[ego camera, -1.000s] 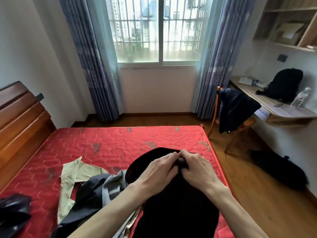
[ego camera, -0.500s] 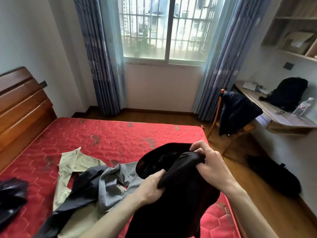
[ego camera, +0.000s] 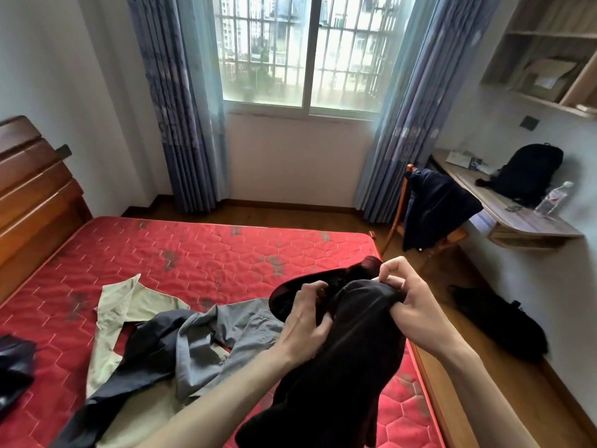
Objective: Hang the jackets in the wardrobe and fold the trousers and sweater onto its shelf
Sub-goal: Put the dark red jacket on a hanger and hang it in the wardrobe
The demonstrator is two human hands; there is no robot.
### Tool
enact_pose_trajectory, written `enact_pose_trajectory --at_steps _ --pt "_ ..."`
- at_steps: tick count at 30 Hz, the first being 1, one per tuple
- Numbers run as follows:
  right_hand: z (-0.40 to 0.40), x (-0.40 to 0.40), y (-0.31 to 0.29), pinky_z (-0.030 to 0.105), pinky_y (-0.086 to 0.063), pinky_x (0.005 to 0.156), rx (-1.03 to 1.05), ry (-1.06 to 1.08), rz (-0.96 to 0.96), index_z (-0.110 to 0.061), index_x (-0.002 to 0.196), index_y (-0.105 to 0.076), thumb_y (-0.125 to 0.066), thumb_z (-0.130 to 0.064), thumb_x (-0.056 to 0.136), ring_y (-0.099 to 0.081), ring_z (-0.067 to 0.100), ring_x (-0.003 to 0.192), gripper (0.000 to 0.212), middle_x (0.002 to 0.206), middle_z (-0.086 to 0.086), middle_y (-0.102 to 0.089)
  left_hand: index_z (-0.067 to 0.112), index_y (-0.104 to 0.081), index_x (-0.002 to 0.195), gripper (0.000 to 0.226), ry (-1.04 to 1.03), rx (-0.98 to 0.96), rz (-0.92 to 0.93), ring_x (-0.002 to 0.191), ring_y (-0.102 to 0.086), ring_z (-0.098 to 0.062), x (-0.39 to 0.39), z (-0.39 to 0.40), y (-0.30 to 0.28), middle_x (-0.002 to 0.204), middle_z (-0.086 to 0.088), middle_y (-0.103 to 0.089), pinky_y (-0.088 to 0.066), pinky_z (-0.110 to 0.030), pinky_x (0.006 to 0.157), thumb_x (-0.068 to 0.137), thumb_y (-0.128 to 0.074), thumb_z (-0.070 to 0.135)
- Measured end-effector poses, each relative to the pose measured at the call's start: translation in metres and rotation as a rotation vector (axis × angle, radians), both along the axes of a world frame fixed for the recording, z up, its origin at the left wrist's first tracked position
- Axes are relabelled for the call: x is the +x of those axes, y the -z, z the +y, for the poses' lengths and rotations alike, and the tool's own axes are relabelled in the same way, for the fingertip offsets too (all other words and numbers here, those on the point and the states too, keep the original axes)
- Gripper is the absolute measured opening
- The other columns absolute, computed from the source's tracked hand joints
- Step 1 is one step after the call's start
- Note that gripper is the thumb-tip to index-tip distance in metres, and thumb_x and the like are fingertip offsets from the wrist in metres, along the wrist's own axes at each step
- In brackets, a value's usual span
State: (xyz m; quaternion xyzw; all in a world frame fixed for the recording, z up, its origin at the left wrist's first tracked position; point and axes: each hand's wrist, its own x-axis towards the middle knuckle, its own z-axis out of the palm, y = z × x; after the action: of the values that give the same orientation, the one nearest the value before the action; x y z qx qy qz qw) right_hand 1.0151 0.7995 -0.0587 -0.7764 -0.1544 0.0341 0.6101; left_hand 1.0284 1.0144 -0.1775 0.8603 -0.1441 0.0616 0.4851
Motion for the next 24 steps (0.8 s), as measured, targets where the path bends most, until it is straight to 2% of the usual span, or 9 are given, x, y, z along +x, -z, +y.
enact_pose_trajectory --at_steps 2,4,10,14,17,18,20,22,24 --pt "-0.003 -0.003 0.0 0.051 -0.044 0.059 -0.002 -0.012 -0.014 -0.012 0.112 -0.045 -0.053 0.008 0.082 -0.058 0.049 0.07 0.037 0.095 0.02 -0.071 0.023 -0.045 0.145 0.054 0.054 0.159 -0.048 0.122 -0.048 -0.013 0.008 -0.002 0.004 0.132 0.007 -0.048 -0.044 -0.033 0.105 0.095 -0.065 0.029" --pt "-0.005 -0.005 0.0 0.048 -0.05 0.06 -0.007 -0.021 -0.031 -0.012 0.113 -0.043 -0.052 0.01 0.083 -0.063 0.052 0.081 0.038 0.099 0.019 -0.072 0.019 -0.05 0.144 0.053 0.023 0.25 -0.086 0.121 -0.049 -0.019 0.014 -0.006 0.004 0.133 0.004 -0.051 -0.046 -0.04 0.102 0.094 -0.065 0.025" --pt "-0.018 -0.01 0.001 0.039 -0.053 0.064 -0.092 -0.031 -0.008 -0.018 0.118 -0.041 -0.053 0.007 0.08 -0.071 0.037 0.087 0.047 0.104 0.014 -0.073 0.011 -0.059 0.122 0.035 0.055 0.33 -0.146 0.106 -0.056 -0.025 0.026 -0.002 -0.011 0.115 -0.004 -0.059 -0.05 -0.047 0.088 0.089 -0.054 0.004" --pt "-0.032 -0.011 0.003 0.025 -0.041 0.054 -0.316 -0.061 0.104 -0.026 0.117 -0.042 -0.04 -0.001 0.067 -0.055 0.008 0.069 0.056 0.093 0.007 -0.065 0.008 -0.055 0.111 0.028 0.079 0.342 -0.21 0.097 -0.052 -0.022 0.027 0.017 -0.019 0.107 -0.003 -0.058 -0.048 -0.046 0.085 0.085 -0.054 0.0" --pt "-0.035 -0.013 0.01 0.027 -0.041 0.052 -0.451 -0.12 0.244 -0.035 0.117 -0.04 -0.047 -0.005 0.071 -0.052 0.007 0.066 0.055 0.097 0.007 -0.06 0.01 -0.052 0.11 0.022 0.093 0.332 -0.278 0.094 -0.049 -0.017 0.027 0.027 -0.03 0.104 0.002 -0.054 -0.047 -0.038 0.082 0.089 -0.052 0.001" --pt "-0.035 -0.013 0.013 0.029 -0.047 0.056 -0.483 -0.151 0.285 -0.039 0.12 -0.039 -0.056 -0.007 0.074 -0.057 0.01 0.072 0.058 0.105 0.007 -0.059 0.01 -0.053 0.113 0.024 0.097 0.333 -0.299 0.097 -0.051 -0.018 0.027 0.03 -0.035 0.107 0.0 -0.055 -0.047 -0.036 0.084 0.091 -0.052 0.001" --pt "-0.035 -0.012 0.019 0.026 -0.057 0.078 -0.559 -0.23 0.364 -0.05 0.129 -0.035 -0.075 -0.016 0.074 -0.066 0.014 0.097 0.076 0.123 0.002 -0.057 0.006 -0.055 0.123 0.029 0.107 0.364 -0.347 0.105 -0.053 -0.021 0.026 0.034 -0.047 0.116 -0.004 -0.058 -0.047 -0.034 0.092 0.095 -0.052 -0.002" --pt "-0.034 -0.01 0.02 0.023 -0.054 0.096 -0.568 -0.316 0.462 -0.062 0.136 -0.032 -0.088 -0.031 0.069 -0.064 0.01 0.117 0.093 0.136 -0.006 -0.055 0.005 -0.057 0.126 0.029 0.117 0.391 -0.394 0.108 -0.055 -0.024 0.021 0.036 -0.06 0.119 -0.007 -0.06 -0.048 -0.035 0.095 0.097 -0.05 -0.001" --pt "-0.033 -0.009 0.02 0.021 -0.048 0.103 -0.496 -0.382 0.536 -0.068 0.14 -0.032 -0.092 -0.055 0.068 -0.057 0.001 0.126 0.094 0.144 -0.016 -0.053 0.004 -0.059 0.124 0.027 0.109 0.399 -0.432 0.105 -0.058 -0.025 0.017 0.038 -0.07 0.117 -0.007 -0.063 -0.048 -0.037 0.094 0.099 -0.05 0.001"
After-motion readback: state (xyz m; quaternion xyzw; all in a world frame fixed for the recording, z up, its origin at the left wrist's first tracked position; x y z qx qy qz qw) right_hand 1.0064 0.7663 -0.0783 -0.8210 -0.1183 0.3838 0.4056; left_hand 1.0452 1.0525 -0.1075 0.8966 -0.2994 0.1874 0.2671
